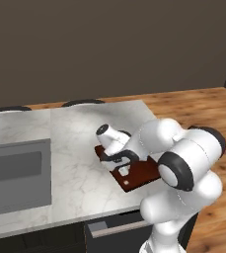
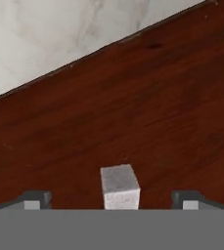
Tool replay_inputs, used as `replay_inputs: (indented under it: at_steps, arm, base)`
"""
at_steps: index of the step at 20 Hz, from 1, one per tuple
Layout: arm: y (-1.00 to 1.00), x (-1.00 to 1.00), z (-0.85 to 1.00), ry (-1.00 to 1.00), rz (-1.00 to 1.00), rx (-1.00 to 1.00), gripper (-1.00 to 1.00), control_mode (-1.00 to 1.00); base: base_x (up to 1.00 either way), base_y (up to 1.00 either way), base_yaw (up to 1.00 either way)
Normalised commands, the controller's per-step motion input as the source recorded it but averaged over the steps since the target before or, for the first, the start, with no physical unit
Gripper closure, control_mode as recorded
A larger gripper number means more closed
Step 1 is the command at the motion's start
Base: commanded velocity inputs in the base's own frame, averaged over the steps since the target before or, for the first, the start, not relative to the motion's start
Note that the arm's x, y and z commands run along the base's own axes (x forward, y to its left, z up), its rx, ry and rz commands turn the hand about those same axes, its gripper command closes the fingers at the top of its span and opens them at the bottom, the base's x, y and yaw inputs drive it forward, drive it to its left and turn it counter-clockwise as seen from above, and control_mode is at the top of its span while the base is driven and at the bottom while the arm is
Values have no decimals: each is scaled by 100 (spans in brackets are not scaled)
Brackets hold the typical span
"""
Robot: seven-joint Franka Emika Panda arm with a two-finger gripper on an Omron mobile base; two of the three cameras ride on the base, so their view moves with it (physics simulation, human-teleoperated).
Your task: Take out the milk from the fridge and place it on the tray on the counter. Then take the sugar cube near the tray and place it in the tray.
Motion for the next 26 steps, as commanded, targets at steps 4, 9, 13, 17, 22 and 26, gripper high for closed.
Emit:
replay_inputs:
  at_steps: [4,9,13,17,22,26]
  arm:
    - [27,-18,66,-4,-3,-1,-100,-100]
    - [18,-41,89,-9,-2,0,-100,-100]
    - [1,-62,98,-17,-2,0,-100,-100]
    - [-20,-92,76,-34,-2,4,-100,-100]
    - [-87,-98,49,-40,-4,28,-100,-100]
    - [-93,-93,57,-41,-2,37,-100,-100]
  base:
    - [0,0,0]
    - [0,0,0]
    - [0,0,0]
    - [0,0,0]
    - [0,0,0]
    - [0,0,0]
